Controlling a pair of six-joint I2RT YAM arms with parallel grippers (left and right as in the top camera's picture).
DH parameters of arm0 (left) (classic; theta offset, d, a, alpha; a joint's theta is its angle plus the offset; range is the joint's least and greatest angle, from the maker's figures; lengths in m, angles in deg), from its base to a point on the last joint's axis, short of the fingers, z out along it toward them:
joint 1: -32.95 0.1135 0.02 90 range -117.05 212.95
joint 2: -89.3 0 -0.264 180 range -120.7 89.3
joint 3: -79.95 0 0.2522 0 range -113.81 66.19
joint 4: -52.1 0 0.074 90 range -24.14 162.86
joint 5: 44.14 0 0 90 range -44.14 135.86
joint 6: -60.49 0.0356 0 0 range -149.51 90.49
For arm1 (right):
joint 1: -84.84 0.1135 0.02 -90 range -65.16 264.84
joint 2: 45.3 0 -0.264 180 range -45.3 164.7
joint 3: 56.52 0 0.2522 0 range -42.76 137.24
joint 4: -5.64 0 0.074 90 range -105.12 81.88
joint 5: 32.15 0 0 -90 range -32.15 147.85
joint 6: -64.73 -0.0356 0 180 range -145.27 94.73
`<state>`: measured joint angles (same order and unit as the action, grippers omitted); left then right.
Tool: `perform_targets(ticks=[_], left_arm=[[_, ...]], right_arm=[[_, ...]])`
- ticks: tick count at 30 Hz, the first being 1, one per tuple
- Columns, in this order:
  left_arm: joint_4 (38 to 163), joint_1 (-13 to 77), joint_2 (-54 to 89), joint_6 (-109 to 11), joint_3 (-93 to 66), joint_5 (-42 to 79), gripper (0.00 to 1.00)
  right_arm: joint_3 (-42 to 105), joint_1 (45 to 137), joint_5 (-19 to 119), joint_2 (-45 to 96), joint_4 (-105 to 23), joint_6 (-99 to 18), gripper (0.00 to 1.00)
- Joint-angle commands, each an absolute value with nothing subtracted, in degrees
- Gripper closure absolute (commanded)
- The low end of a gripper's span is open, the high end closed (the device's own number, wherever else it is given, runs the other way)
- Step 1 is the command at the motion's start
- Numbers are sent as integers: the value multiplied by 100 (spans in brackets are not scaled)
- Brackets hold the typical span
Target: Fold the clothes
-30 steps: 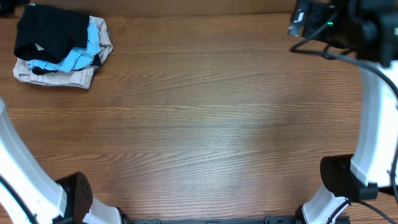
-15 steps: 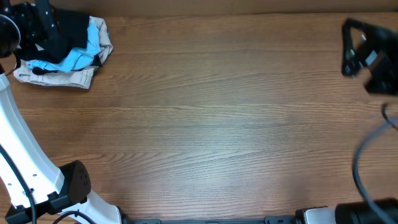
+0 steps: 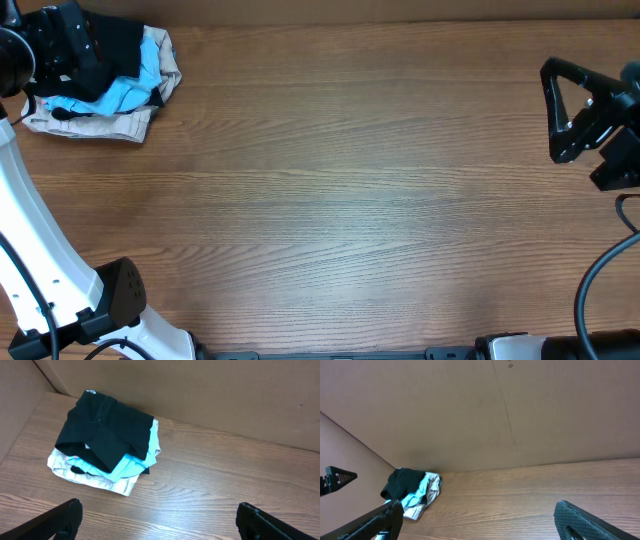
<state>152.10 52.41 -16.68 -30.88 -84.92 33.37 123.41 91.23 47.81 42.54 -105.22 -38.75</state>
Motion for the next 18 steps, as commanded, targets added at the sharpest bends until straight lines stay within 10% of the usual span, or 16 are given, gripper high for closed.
perform_targets(ticks=[1, 10, 18], left_arm=[[15230, 5189, -1574, -3145, -8542, 3230, 0], [15230, 5189, -1574, -3143, -8542, 3230, 0], [15230, 5189, -1574, -3145, -8542, 3230, 0]], right_arm=[[12373, 9119, 4995, 4337, -10516, -3853, 0], [10295, 9119, 5780, 3969, -9718, -3875, 0], [5648, 9119, 5753, 2046, -6219, -3897, 0]])
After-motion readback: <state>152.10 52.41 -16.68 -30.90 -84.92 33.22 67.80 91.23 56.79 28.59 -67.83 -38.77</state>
